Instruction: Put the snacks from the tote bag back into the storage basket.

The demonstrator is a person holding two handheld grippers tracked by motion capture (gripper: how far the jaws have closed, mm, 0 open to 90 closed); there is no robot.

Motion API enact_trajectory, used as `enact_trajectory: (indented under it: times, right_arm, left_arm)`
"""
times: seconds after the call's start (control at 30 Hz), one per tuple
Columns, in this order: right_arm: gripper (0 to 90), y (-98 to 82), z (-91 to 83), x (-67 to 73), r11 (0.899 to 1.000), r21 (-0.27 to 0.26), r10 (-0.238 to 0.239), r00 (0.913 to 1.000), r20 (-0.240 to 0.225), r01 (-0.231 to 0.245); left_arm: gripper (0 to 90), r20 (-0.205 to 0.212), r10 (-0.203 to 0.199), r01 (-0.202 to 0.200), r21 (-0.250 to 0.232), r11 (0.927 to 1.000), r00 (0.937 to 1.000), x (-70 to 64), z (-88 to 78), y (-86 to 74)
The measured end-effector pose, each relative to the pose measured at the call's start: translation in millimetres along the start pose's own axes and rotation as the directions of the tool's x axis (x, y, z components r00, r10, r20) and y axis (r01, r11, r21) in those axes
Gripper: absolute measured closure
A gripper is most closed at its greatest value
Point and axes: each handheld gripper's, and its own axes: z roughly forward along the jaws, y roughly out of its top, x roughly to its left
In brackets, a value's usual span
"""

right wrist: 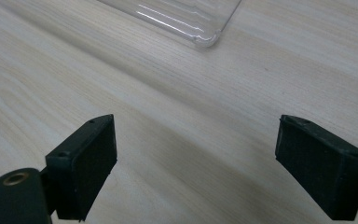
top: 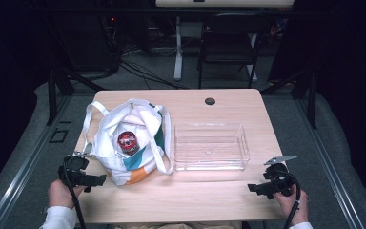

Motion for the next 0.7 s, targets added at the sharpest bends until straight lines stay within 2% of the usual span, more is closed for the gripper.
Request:
enact_trajectory:
  times: [0.2, 0.43, 0.7]
  right_arm:
    - [12.3, -0.2, -1.5, 0.6, 1.0, -0.004, -0.004, 1.0, 0.005, 0.004]
    - [12.4, -0.6, -2.0, 1.7, 1.0, -0.006, -0.002, 1.0, 0.009, 0.002]
    - [12.5, -0.7, -1.8, 0.9, 1.0, -0.004, 0.002, 1.0, 0.005, -0.002]
  left_arm:
    - [0.3, 0.003, -0.006, 0.006, -0.008, 1.0, 1.0, 1.4, -2.3, 0.2]
    - [0.3, 0.01, -0.028, 0.029, -0.05, 0.9983, 0.9995, 2.3, -11.4, 4.4]
    - [0.3, 0.015, -0.015, 0.016, -0.085, 0.9963, 0.9998, 1.7, -26.9, 18.3]
